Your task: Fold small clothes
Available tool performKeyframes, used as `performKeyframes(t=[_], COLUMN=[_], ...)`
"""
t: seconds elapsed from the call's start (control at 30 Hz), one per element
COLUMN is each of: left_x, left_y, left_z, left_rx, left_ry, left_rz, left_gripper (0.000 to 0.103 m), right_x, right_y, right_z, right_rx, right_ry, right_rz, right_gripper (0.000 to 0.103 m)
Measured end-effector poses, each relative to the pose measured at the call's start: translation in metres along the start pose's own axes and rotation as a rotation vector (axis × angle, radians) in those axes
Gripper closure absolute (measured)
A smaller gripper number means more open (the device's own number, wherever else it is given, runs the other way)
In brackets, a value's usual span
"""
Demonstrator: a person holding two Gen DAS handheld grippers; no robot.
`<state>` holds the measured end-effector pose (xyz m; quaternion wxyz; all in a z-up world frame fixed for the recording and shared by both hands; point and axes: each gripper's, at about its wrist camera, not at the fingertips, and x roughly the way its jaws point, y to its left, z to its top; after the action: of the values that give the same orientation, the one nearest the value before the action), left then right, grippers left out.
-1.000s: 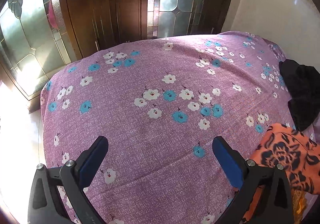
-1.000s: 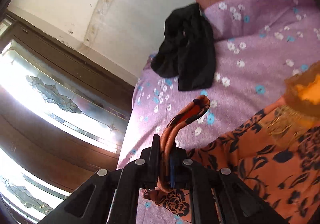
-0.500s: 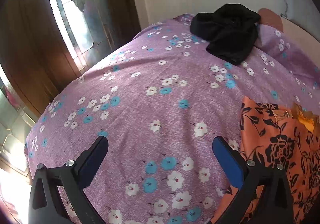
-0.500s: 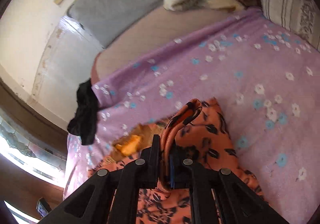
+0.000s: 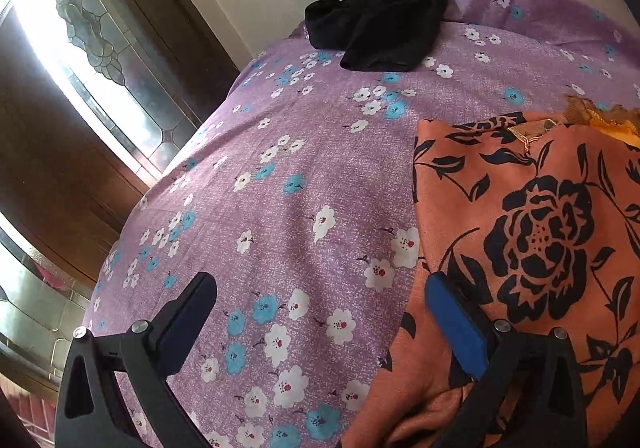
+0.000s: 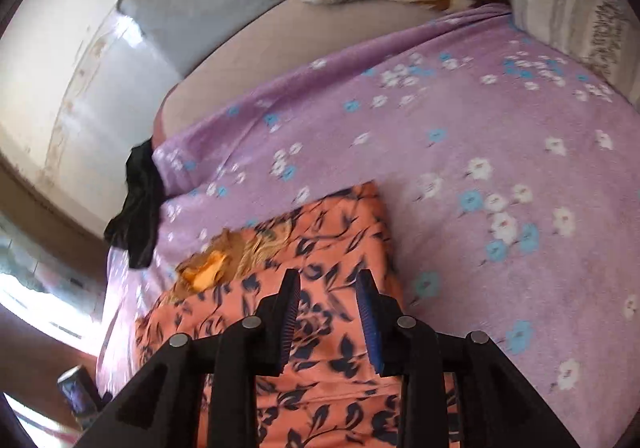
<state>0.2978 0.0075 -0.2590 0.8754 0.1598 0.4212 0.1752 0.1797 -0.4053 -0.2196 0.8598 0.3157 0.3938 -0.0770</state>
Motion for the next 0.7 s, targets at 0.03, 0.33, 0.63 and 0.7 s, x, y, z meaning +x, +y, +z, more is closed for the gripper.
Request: performKeyframes(t=[0.03,0.33,0.63,0.7], left_x=[0.001,-0.032,-0.011,-0.010], left_y=[-0.001,0.004,-0.029,-0.021], left_z=[-0.001,0.010,0.004,0.008], left_rx=[0.006,-0.030,0.077,0.038], left_ry=[0.004,-0.145,-0.001,0.003], left_rz=[0.007,-0.082,-0.237,-0.255], left_gripper=[0.000,0.000,0.000,0.000], right_x=[0.014,0.025,0.075,0.063], right_y=[0.007,0.026,0.070,0.063], right_z=[-0.005,-0.015,-0.057,-0.040], right_rx=[-0.026,-0.090,-0.278,-0.222], right_ry=[0.058,0.174,0.422,0.383], right_rz=[-0.024,-0.014,0.052,0.091], right_gripper=[0.071,0.071,0.072,0.072])
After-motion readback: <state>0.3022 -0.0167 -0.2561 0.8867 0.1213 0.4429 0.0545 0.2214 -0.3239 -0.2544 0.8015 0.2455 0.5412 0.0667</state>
